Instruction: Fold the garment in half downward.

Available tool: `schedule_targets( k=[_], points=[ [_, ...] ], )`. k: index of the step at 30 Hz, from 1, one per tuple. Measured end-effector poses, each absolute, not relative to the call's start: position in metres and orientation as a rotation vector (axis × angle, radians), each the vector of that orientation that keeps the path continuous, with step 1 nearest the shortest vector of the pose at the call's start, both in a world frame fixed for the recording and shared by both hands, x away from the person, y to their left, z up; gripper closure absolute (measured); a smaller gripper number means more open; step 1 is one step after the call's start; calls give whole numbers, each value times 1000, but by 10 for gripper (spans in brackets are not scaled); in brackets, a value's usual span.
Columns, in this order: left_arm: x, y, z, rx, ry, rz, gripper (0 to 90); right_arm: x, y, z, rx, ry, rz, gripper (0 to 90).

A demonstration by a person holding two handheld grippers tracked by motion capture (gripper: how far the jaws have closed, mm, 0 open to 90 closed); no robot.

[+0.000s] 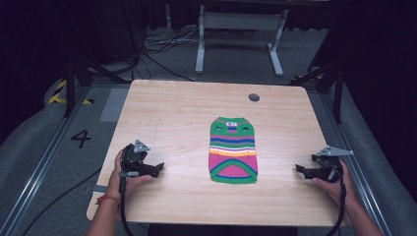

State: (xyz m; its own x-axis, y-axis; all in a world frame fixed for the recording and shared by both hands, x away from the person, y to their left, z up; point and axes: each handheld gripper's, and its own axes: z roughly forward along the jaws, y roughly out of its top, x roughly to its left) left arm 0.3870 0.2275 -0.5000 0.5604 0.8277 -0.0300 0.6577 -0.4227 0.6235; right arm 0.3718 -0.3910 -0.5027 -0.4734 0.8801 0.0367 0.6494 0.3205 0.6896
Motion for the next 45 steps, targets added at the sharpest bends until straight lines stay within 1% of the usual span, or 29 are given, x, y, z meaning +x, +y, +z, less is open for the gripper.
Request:
schedule_targets(
  k=[1,2,3,4,5,6,7,8,9,10,11,13,14,19,23,25,27,28,29,30,33,37,41,44,45],
  points=[
    [389,227,-498,2234,1172,370,9,373,-390,-501,1367,2246,943,202],
    [391,227,-495,2233,1168,369,45,374,-389,-499,1360,2247,958,202],
    [393,227,-492,2223,1153,356,140,375,-388,-497,1348,2260,971,203],
    [395,226,-490,2230,1133,348,255,376,-385,-495,1327,2271,973,221],
    [397,224,-488,2234,1116,343,225,376,-383,-493,1303,2277,962,231],
    [399,221,-486,2238,1115,360,143,378,-379,-491,1287,2292,956,231],
    [403,218,-482,2237,1104,360,157,382,-376,-488,1275,2299,948,237],
    [407,214,-478,2237,1083,345,232,386,-372,-485,1268,2295,958,251],
    [410,211,-475,2238,1074,349,228,392,-367,-479,1258,2301,976,255],
    [416,205,-471,2242,1059,362,205,396,-363,-476,1247,2306,983,257],
    [419,201,-468,2244,1059,354,209,402,-356,-470,1213,2302,982,271],
    [429,190,-461,2256,1010,342,249,411,-345,-461,1174,2301,993,285],
    [433,184,-458,2255,993,343,256,416,-339,-456,1158,2302,1007,295],
    [456,150,-449,2248,899,345,255,446,-309,-437,1083,2321,1027,331],
    [476,126,-445,2233,864,337,271,468,-288,-429,1059,2331,1041,360],
    [487,116,-447,2225,872,316,283,478,-278,-429,1060,2349,1041,365],
    [497,106,-451,2237,875,317,317,488,-269,-432,1058,2368,1037,375],
    [502,100,-454,2230,880,294,330,492,-264,-434,1052,2382,1029,376],
    [504,97,-456,2226,876,305,361,497,-259,-437,1054,2394,1027,384],
    [508,92,-459,2237,883,287,387,500,-256,-439,1054,2400,1017,391],
    [516,79,-464,2251,858,284,440,514,-246,-449,1080,2421,985,416],
    [523,63,-471,2224,871,283,486,525,-238,-458,1114,2416,998,449],
    [532,52,-481,2225,899,212,516,534,-230,-469,1129,2443,970,466],
    [537,44,-489,2238,900,189,521,537,-225,-478,1146,2469,944,468],
    [538,42,-491,2246,907,183,509,539,-223,-482,1162,2470,950,468]
  ],
)
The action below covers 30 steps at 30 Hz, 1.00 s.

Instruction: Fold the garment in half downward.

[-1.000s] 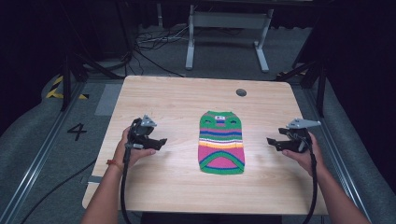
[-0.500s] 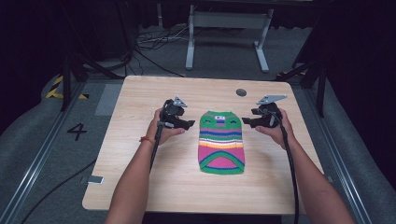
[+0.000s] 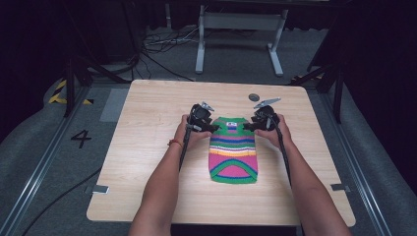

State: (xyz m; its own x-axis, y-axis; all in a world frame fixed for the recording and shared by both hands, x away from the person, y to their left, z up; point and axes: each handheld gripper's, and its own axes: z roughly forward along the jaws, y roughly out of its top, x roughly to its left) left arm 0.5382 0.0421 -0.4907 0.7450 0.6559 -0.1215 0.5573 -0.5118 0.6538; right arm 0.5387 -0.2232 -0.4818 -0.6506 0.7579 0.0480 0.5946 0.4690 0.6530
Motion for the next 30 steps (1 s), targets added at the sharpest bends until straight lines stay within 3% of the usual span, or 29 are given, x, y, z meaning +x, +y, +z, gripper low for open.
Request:
schedule_targets(
  k=[7,13,20,23,25,30],
  points=[
    [541,32,-496,2296,890,215,460,542,-218,-494,1168,2485,923,476],
    [547,37,-494,2256,937,194,360,545,-225,-489,1194,2440,1006,466],
    [551,25,-499,2226,973,224,348,549,-229,-499,1252,2411,988,468],
    [549,22,-499,2235,956,237,422,549,-230,-500,1265,2394,1021,526],
    [548,22,-497,2248,945,223,537,546,-229,-500,1271,2405,1040,632],
    [545,27,-496,2252,933,187,784,543,-227,-499,1263,2435,1053,774]
  ],
)
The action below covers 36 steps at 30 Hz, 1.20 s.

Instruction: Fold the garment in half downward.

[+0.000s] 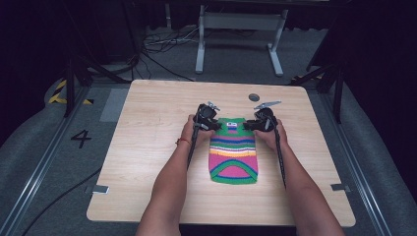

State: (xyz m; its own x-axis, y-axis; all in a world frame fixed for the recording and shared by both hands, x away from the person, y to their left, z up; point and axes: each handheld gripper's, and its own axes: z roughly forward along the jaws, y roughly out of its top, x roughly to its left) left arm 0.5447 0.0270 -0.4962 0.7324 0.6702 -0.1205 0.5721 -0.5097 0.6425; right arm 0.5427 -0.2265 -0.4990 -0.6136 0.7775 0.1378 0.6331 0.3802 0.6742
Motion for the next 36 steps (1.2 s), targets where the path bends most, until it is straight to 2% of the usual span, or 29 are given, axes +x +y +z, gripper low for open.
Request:
schedule_targets(
  k=[3,9,17,36],
  points=[
    [541,28,-496,2257,916,218,819,539,-228,-502,1285,2417,1109,817],
    [536,33,-485,2227,892,251,814,536,-229,-499,1269,2407,1156,825],
    [522,39,-459,2220,816,306,799,523,-227,-461,1098,2391,1243,823],
    [450,51,-446,2285,530,431,787,455,-231,-442,696,2504,1435,819]
  ],
)
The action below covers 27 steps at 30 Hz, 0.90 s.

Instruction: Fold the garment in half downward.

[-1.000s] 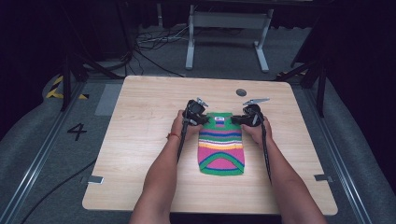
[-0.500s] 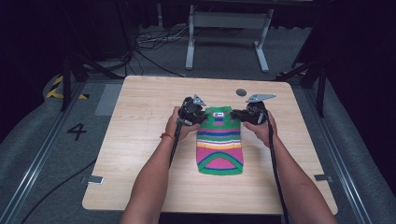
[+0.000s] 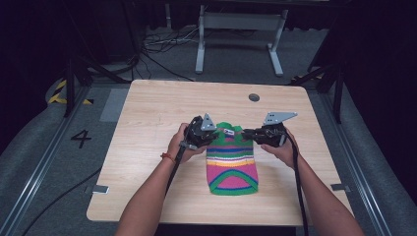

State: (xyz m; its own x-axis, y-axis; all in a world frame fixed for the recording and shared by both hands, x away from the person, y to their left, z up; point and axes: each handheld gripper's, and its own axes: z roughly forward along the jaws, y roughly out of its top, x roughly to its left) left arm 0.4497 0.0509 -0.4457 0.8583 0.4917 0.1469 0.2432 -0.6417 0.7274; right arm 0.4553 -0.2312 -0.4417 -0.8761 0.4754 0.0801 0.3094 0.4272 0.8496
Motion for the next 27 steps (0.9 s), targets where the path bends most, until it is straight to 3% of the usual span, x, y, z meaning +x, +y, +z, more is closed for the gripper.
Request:
schedule_targets(
  k=[11,27],
  points=[
    [401,45,-445,2342,314,446,773,412,-247,-440,486,2636,1412,808],
    [347,53,-477,2495,198,389,762,358,-242,-468,292,2826,1208,806]
  ],
)
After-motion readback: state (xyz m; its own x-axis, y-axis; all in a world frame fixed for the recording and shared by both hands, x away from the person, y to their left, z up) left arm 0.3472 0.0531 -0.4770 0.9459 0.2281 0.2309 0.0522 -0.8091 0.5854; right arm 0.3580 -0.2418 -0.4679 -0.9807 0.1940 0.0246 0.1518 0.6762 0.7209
